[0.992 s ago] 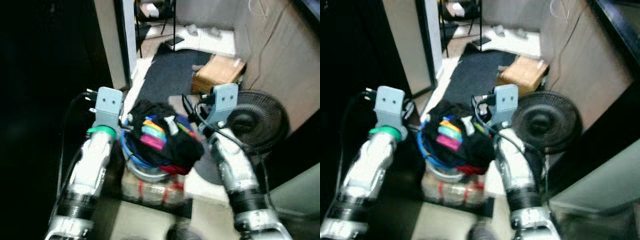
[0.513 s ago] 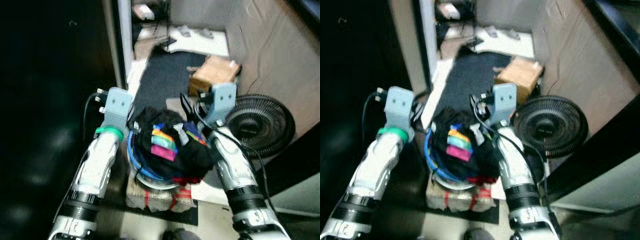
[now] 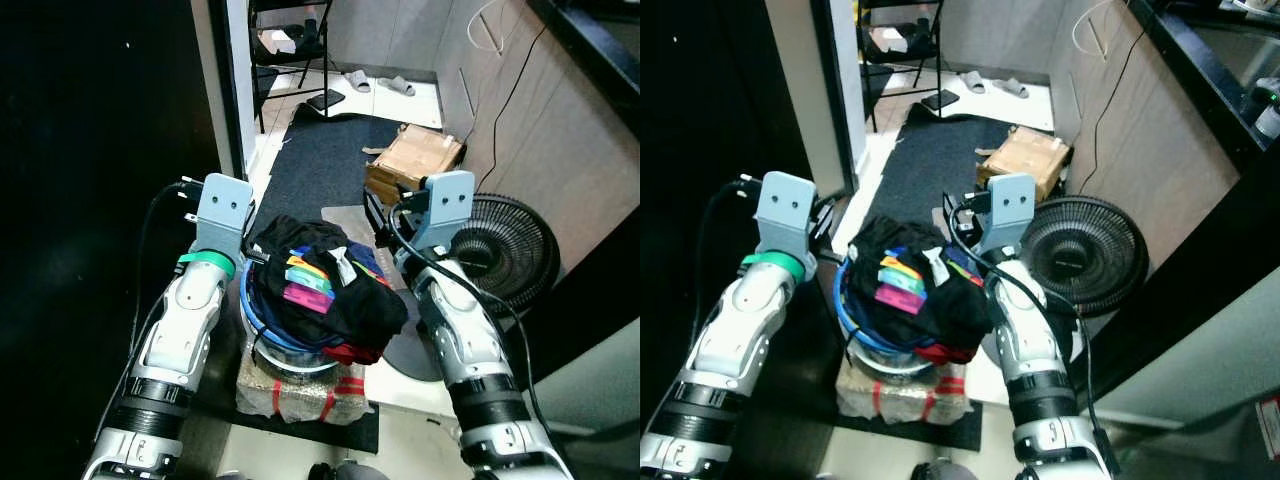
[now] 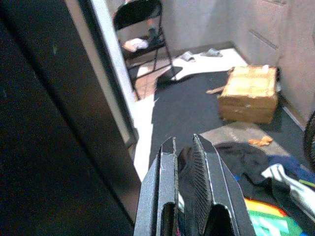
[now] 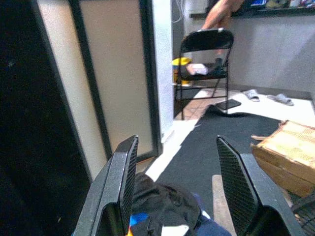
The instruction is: Clothes washing
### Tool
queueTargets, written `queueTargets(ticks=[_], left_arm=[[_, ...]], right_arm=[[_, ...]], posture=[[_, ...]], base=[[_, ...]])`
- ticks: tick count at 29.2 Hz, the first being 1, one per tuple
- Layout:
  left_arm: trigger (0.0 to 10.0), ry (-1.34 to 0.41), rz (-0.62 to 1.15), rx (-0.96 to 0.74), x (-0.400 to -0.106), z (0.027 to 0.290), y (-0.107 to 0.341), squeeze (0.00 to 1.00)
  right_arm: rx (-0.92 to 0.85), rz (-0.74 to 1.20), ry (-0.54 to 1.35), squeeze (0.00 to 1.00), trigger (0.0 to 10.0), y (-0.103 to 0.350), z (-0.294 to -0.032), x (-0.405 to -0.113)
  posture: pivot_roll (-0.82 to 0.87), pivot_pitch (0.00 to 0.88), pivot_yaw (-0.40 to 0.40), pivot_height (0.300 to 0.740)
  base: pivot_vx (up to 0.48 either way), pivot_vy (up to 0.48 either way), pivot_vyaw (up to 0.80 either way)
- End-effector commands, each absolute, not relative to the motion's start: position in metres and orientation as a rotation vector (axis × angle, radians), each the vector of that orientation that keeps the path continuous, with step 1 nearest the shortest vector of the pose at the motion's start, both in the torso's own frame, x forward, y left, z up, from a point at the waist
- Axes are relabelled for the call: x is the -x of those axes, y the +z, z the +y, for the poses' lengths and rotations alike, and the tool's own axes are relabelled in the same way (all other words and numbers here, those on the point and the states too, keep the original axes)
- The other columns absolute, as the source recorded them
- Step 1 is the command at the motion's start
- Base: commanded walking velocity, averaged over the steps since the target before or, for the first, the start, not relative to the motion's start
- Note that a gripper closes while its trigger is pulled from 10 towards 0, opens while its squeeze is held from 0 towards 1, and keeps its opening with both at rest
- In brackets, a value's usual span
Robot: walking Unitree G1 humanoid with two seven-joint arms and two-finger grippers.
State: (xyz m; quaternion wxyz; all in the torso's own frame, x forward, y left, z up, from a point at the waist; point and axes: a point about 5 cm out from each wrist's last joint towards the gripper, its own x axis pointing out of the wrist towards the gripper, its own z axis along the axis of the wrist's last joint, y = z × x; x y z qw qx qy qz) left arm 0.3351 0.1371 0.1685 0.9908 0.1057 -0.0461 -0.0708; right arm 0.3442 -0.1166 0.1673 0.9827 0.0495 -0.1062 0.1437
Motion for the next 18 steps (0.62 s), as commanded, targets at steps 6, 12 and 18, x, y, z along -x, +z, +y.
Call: queueTargets(ticks=[6, 12, 18], left_arm=[[10.0, -0.148, -0.079, -0.221, -0.3340, 0.1356, 0.1649, 0.00], [10.0, -0.151, -0.082, -0.218, -0.3338, 0.1350, 0.1652, 0.00], [10.0, -0.155, -0.085, -0.211, -0.3336, 0.1344, 0.1655, 0.00]], right_arm=[[-0.097, -0.201, 0.282, 0.00, 10.0, 0.1643, -0.1192, -0.3436], [-0.100, -0.201, 0.281, 0.00, 10.0, 0.1642, -0.1190, -0.3435], [-0.101, -0.201, 0.282, 0.00, 10.0, 0.1641, -0.1187, -0.3434]], posture=[[-0.01, 0.000, 0.018, 0.740], [-0.01, 0.000, 0.018, 0.740], [-0.01, 0.000, 0.018, 0.740]], base=[[0.000, -0.464, 0.00], [0.000, -0.149, 0.00], [0.000, 0.000, 0.00]])
